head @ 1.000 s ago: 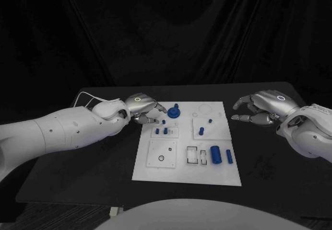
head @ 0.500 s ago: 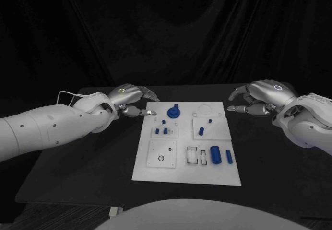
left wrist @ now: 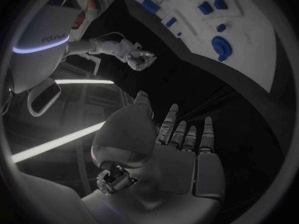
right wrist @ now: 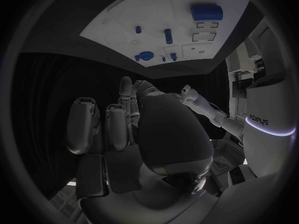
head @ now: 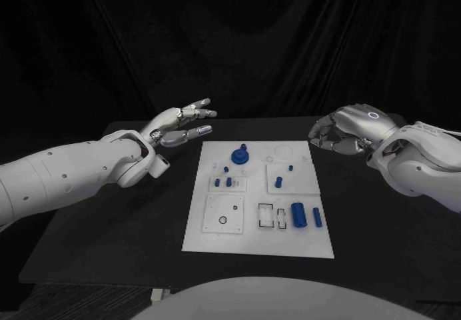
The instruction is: Assemble the parts on the task board
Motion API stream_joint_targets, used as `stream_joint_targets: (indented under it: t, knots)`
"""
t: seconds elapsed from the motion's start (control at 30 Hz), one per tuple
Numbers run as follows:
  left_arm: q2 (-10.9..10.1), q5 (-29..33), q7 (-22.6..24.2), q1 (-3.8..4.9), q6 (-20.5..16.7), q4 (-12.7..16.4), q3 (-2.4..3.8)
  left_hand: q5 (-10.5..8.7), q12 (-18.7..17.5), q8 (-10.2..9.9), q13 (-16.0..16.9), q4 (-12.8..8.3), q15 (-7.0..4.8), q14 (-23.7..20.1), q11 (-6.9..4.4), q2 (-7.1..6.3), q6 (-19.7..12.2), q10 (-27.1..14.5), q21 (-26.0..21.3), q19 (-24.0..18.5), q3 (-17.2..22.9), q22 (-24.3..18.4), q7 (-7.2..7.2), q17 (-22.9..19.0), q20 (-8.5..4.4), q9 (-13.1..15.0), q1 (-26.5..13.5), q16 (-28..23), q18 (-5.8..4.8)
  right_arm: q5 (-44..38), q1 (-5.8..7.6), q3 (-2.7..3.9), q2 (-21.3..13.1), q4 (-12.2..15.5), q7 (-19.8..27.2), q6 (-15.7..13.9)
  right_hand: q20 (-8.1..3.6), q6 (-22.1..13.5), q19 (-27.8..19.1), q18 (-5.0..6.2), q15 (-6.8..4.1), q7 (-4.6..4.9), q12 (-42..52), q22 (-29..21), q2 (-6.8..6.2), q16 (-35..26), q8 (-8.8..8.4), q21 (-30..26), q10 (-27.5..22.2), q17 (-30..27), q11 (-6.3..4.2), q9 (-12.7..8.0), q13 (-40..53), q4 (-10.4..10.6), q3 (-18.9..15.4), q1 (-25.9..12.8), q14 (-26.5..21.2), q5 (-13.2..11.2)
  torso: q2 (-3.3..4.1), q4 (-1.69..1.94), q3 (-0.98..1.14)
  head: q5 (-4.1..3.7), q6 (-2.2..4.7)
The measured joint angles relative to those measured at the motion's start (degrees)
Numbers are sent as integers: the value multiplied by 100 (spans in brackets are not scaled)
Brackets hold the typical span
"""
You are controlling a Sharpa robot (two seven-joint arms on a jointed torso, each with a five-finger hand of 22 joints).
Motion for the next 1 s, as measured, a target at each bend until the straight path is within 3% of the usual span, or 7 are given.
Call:
stream_joint_targets:
  t: [0.1, 0.23, 0.37, 0.43, 0.63, 0.77, 1.0]
  knots:
    - [-19, 672, 58, -1, 400, 46, 0, 71, -3, -7, -6, -15, 21, -21, -37, 57, -326, -37, 0, 0, -59, -98, -51, -14, 0, -75, 46, 0, -2, 0, 0, 0, 69, -57, 42, 22, 120, 23, -17, 0, 174, -23, -673, 0, -63, -60, -38, -75, -596, -77, 232, 17, -415, -8, 146, 60, 2, 156, -2, 2, -2, 9, 0]
    - [-52, 1380, 116, -7, 851, 122, 0, 104, -23, -31, -9, 1, 41, -41, -53, 74, -552, -94, 0, -19, -106, -161, -92, -20, 19, -128, 63, 0, -2, 0, -1, 0, 210, -158, 101, 93, 175, -42, -49, 0, 191, -38, -1133, 5, -189, -79, -202, -141, -835, -111, 383, 17, -845, -176, 313, 186, 4, 91, -5, 4, -3, 2, 0]
    - [-84, 1798, 147, -11, 1151, 172, -1, 142, -23, -31, -13, 0, 57, -56, -34, 100, -603, -116, 0, -19, -136, -202, -87, -21, 19, -145, 89, 0, -2, 0, -11, 0, 335, -236, 132, 215, 216, -280, -71, 0, 191, -91, -1316, 4, -302, -79, -483, -275, -926, -141, 431, -68, -1112, -142, 279, 69, 4, -799, -5, -3, -7, 32, 0]
    - [-91, 1944, 156, -12, 1265, 182, -1, 190, -22, -31, -13, -16, 66, -58, -24, 99, -603, -126, 0, -19, -152, -224, -87, -21, 19, -148, 138, 0, -2, 0, -23, 0, 391, -275, 135, 305, 230, -309, -85, -1, 191, -103, -1321, 4, -316, -79, -561, -297, -945, -147, 432, -96, -1170, -97, 213, -22, 5, -1007, -5, -7, -8, 35, 0]
    - [-96, 2171, 174, -19, 1477, 184, -2, 283, -22, -30, -13, -17, 104, -60, -4, 104, -643, -146, 0, -39, -152, -257, -47, -21, 39, -156, 202, 0, -3, 0, -85, 1, 528, -388, 128, 634, 255, -445, -185, 91, 192, -116, -1530, 4, -316, -175, -823, -554, -1370, -285, 463, -213, -1405, -229, 87, -21, 3, -911, -2, -15, -2, -32, 0]
    - [-95, 2254, 179, -28, 1564, 181, -2, 283, -22, -30, -18, -1, 124, -39, -4, 126, -666, -146, 0, -27, -168, -267, -67, -20, 92, -165, 224, 0, -3, 0, -130, 1, 625, -467, 113, 909, 287, -453, -225, 91, 225, -123, -1542, 4, -316, -191, -924, -697, -1510, -353, 465, -271, -1506, -311, -19, -21, 1, -1141, -10, -16, 7, -77, 0]
    - [-90, 2331, 186, -64, 1671, 183, -2, 311, -22, -112, -22, 0, 158, -48, 18, 154, -1608, -195, 0, -6, -247, -375, -202, -20, 112, -265, 252, 0, -3, 0, -192, 0, 795, -601, 89, 1258, 281, -453, -260, 89, 225, -123, -1541, 3, -316, -238, -953, -790, -1600, -407, 473, -289, -1559, -345, -81, -21, 0, -1197, -18, -14, 4, -99, 0]
